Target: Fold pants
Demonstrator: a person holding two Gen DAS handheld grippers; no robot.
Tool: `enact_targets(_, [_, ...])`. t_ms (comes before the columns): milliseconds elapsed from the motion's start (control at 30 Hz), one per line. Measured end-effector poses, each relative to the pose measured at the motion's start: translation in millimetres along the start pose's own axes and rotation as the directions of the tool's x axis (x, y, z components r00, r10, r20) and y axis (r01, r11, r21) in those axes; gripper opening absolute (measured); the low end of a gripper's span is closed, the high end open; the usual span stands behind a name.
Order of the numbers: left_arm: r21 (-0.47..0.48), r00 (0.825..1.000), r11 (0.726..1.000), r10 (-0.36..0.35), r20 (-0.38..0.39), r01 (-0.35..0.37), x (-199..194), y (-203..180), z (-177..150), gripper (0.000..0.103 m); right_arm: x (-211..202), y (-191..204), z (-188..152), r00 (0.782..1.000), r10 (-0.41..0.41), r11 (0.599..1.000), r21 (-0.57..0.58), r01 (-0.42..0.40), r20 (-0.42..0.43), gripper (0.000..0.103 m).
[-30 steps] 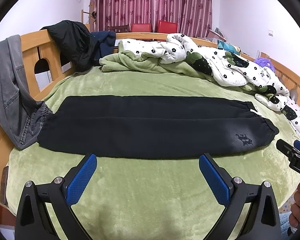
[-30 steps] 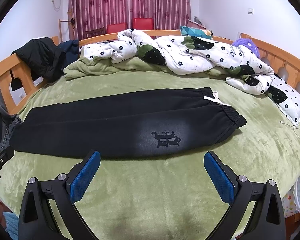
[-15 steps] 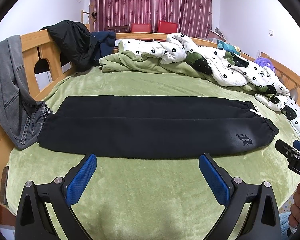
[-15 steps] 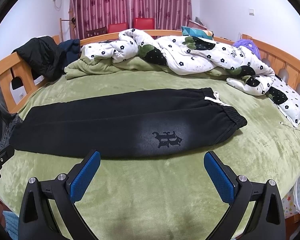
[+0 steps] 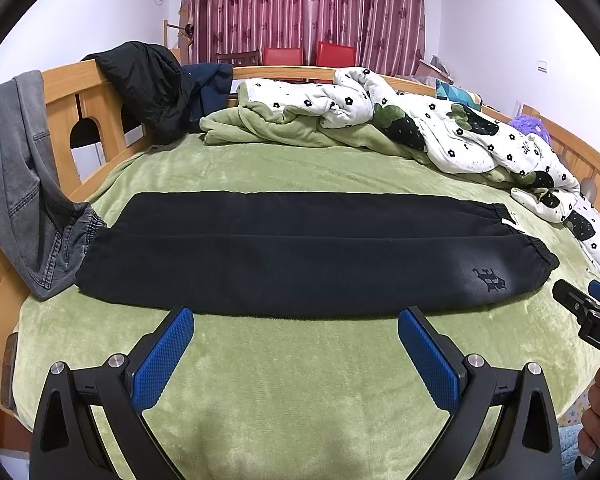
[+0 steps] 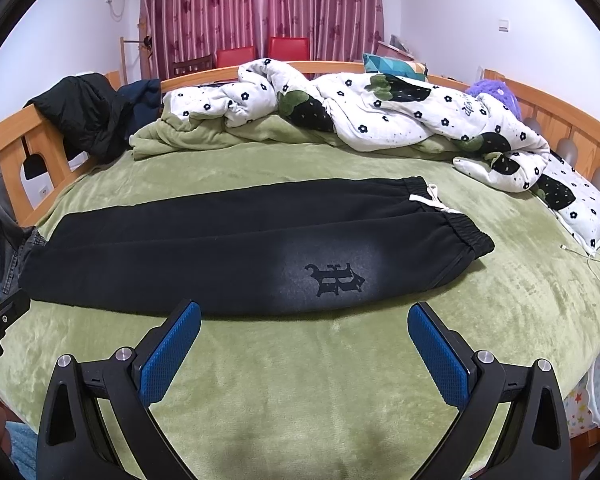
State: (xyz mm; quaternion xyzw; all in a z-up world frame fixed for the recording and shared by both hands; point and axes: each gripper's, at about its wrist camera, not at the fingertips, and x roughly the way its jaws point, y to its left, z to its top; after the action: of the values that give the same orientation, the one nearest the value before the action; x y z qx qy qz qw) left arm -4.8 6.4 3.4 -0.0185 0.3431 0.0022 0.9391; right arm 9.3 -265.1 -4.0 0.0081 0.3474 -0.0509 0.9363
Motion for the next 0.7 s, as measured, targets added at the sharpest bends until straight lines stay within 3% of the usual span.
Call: enact_targets(700, [0.000, 1.000, 1.000, -0.001, 0.000, 0.001, -0.3, 0.9, 1.6, 0.103, -1.1, 5.2, -3.6, 1.000, -0.005, 0.999, -0.035, 0.006, 0.016, 0.102])
